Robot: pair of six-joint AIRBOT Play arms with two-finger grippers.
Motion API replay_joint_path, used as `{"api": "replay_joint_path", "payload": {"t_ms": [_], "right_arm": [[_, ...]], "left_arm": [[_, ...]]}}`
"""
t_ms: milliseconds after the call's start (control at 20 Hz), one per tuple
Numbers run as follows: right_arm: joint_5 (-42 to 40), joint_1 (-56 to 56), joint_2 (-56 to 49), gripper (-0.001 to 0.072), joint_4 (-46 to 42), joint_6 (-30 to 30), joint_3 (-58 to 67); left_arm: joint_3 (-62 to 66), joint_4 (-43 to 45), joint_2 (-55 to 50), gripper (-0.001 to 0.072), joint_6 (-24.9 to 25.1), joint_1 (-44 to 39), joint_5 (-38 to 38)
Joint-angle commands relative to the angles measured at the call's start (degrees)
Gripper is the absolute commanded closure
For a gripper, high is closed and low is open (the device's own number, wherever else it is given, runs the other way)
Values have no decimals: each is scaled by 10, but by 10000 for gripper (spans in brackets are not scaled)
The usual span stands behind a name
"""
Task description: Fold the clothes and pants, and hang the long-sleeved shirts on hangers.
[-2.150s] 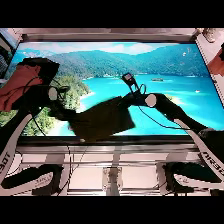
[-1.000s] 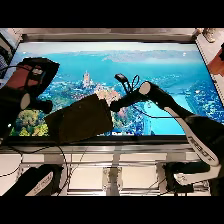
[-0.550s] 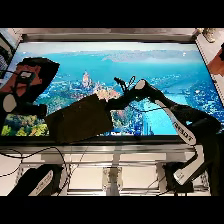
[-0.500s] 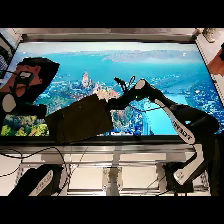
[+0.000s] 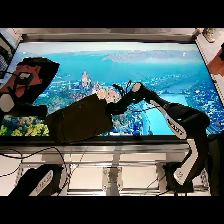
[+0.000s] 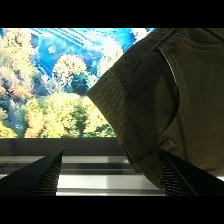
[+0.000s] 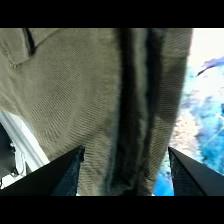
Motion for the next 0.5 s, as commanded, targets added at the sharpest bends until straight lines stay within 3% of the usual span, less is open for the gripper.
{"api": "replay_joint_path", "payload": {"t_ms": [0,150,350,450], "right_arm": [[-9,19,-3,104,4,0,1],[-27,40,-3,162,14,0,1],[-44,66,-5,175,35,0,1],[-46,80,-11,362,53,0,1]], "left_arm": [[0,-9,0,32,0,1,0],[0,-8,0,32,0,1,0],[0,-9,0,32,0,1,0],[0,-8,0,33,0,1,0]]}}
